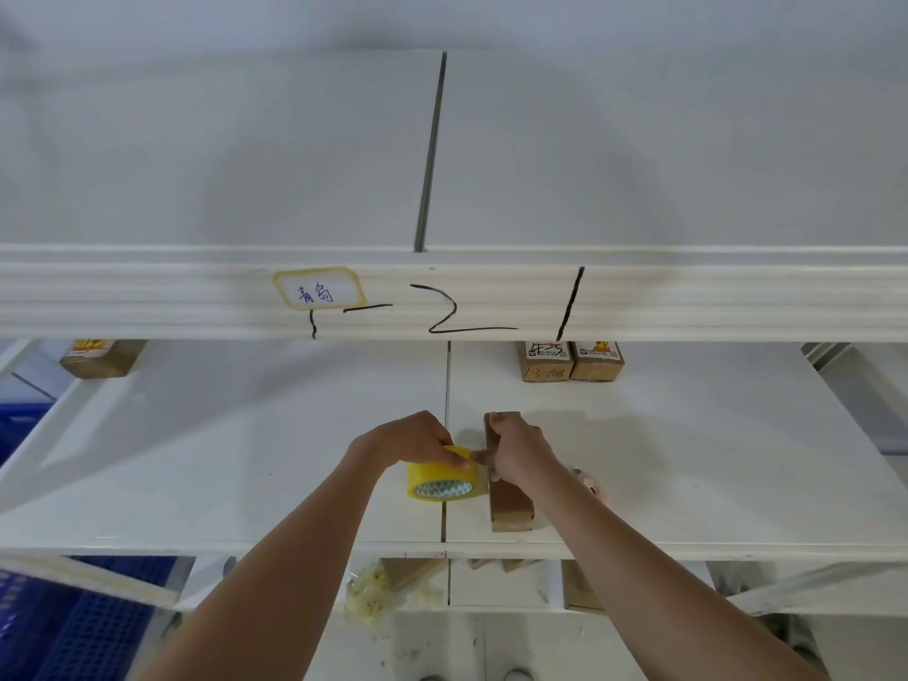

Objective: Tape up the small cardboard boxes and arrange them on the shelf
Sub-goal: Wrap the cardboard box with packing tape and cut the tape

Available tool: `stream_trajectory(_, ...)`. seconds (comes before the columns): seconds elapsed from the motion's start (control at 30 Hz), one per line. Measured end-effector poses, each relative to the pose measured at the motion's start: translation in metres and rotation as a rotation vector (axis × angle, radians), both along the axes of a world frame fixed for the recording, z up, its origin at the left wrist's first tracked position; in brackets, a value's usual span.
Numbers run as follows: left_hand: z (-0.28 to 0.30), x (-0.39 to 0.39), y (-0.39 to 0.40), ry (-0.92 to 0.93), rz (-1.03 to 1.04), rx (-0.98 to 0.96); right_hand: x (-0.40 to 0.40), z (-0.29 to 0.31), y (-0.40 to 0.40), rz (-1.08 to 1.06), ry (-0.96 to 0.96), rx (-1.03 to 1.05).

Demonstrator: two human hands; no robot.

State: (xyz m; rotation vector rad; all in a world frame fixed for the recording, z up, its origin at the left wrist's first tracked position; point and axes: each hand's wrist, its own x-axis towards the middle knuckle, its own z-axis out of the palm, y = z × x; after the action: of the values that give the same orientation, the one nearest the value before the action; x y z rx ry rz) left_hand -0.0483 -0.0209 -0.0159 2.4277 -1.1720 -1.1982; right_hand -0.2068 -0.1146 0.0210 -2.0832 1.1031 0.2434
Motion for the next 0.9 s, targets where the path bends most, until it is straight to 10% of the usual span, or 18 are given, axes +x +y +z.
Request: stream_trajectory(0.9, 0.006, 0.006, -0.005, 0.024, 0.028, 0.063, -0.009, -0.01, -0.002, -0.156, -0.141, 0.105)
